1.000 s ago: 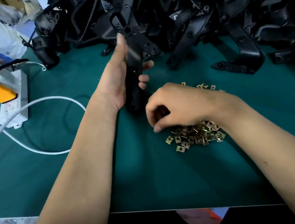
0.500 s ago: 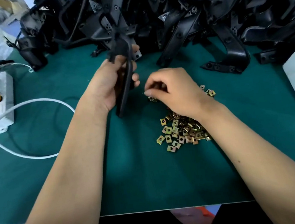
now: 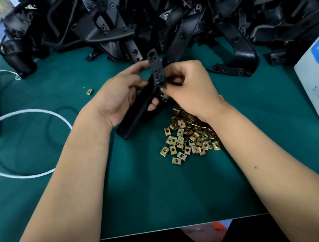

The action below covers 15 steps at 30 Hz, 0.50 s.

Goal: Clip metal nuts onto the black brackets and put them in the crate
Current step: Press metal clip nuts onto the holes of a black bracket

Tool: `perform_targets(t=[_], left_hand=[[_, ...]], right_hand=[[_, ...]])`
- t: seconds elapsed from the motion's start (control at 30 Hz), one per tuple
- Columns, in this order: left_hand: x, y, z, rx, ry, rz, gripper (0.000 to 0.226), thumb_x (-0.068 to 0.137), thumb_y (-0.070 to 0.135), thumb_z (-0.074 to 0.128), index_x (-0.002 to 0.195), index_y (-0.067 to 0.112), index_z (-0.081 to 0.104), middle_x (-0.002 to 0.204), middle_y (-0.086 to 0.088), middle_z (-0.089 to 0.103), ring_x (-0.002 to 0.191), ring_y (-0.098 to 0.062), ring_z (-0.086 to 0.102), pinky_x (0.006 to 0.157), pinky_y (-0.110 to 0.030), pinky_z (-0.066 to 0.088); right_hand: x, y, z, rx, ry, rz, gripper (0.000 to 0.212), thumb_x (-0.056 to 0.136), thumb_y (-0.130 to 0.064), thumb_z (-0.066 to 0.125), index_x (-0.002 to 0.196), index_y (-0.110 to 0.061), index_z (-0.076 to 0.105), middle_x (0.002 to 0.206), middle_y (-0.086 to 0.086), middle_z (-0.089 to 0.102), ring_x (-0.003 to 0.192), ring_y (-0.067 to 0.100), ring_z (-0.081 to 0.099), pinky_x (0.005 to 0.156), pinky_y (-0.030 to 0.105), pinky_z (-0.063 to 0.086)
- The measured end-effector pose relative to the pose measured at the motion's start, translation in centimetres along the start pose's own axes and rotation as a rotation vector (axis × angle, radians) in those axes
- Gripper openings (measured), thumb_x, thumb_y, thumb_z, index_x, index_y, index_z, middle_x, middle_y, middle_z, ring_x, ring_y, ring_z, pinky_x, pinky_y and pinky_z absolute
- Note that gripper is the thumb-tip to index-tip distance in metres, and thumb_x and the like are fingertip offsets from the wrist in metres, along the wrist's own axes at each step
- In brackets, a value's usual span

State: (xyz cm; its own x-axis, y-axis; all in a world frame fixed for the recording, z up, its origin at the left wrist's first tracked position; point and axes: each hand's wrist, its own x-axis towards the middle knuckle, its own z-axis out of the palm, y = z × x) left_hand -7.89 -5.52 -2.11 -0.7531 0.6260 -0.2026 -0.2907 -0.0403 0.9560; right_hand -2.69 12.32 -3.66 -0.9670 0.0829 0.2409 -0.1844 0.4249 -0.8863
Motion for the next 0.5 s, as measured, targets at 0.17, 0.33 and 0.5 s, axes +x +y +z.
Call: perform_targets(t=[0.17,0.33,0.5], left_hand=[[-0.4,0.1,0.0,0.025,-0.029,-0.014,0.050,0.104,0.035,0.039,0.147,0.012,0.052,0.115,-0.023,0.057,0.070,-0.027,0.058,0.062,-0.034,0.053],[-0.5,-0.3,0.6,0.172,0.053,0.093,0.058,0.087,0.033,0.077,0.139,0.015,0.057,0.090,-0.011,0.069,0.062,-0.023,0.058,0.054,-0.028,0.052],[-0.6,-0.1,0.3,0.236,0.147,0.125,0.059,0.076,0.034,0.080,0.132,0.028,0.063,0.092,-0.007,0.073,0.064,-0.021,0.064,0.058,-0.029,0.057]], right_hand=[[-0.2,0.1,-1.1,0.301,-0.013,0.093,0.019,0.090,0.013,0.069,0.105,0.002,0.074,0.090,0.007,0.077,0.078,0.017,0.075,0.075,0.024,0.058],[-0.1,0.1,-2.1,0.450,0.024,0.184,0.011,0.092,0.006,0.070,0.103,0.004,0.069,0.084,0.015,0.075,0.068,0.021,0.075,0.065,0.024,0.060],[-0.1,0.0,-2.7,0.472,-0.046,0.180,0.012,0.095,0.006,0.066,0.103,0.001,0.072,0.085,0.014,0.077,0.072,0.021,0.076,0.065,0.022,0.059]])
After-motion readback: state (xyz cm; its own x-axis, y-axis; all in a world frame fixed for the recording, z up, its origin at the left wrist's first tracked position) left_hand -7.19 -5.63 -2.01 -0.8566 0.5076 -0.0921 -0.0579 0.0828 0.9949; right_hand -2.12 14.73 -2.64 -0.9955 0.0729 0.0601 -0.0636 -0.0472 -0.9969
